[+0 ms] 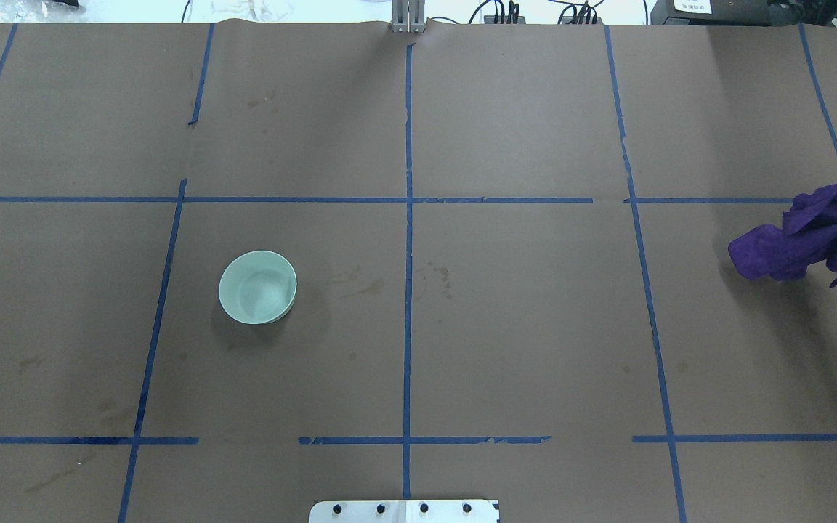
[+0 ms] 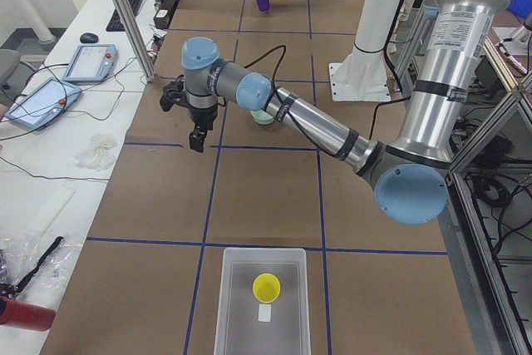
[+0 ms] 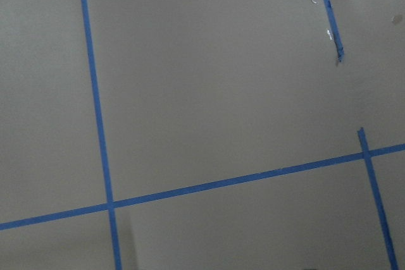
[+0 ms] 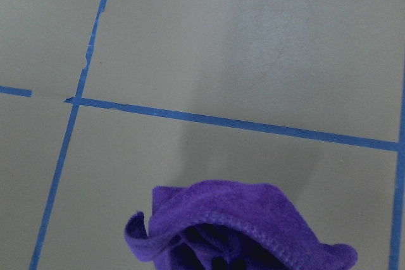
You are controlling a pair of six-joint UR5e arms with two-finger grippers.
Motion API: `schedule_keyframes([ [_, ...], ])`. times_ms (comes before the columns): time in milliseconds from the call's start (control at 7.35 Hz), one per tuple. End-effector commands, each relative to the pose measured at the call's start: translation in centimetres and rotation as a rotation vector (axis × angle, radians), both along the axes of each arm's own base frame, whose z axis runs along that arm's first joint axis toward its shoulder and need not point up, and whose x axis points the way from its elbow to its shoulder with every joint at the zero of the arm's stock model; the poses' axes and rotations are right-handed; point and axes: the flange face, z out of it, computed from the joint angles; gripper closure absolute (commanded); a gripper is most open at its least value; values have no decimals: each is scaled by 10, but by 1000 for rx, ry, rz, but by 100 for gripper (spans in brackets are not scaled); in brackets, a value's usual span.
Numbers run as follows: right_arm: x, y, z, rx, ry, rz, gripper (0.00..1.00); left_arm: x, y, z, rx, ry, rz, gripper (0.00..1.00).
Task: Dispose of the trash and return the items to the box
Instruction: 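Drop the purple cloth into the pink bin while the left gripper reaches toward the bowl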
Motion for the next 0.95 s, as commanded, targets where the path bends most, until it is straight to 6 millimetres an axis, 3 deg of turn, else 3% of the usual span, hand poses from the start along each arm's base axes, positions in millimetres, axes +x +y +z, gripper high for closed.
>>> schedule_keyframes([
  [0, 58, 22, 20, 31, 6, 41, 100, 73, 12, -29, -30, 81, -21, 6],
  [136, 89, 25, 28, 38, 42, 37, 100, 121, 21, -39, -68, 121, -10, 6],
  [272, 129, 29, 38, 43, 83, 13, 100, 138, 25, -42, -70, 112, -31, 6],
  [408, 168, 24, 36, 51, 114, -3, 100, 159, 33, -44, -96, 111, -34, 6],
  [544, 196, 25, 38, 64, 149, -33, 100, 182, 39, -47, -100, 106, -41, 6],
  [680, 220, 27, 47, 81, 236, -71, 100, 186, 40, -50, -96, 109, -56, 5],
  [817, 230, 22, 70, 83, 275, -116, 100, 202, 47, -50, -124, 113, -50, 5],
])
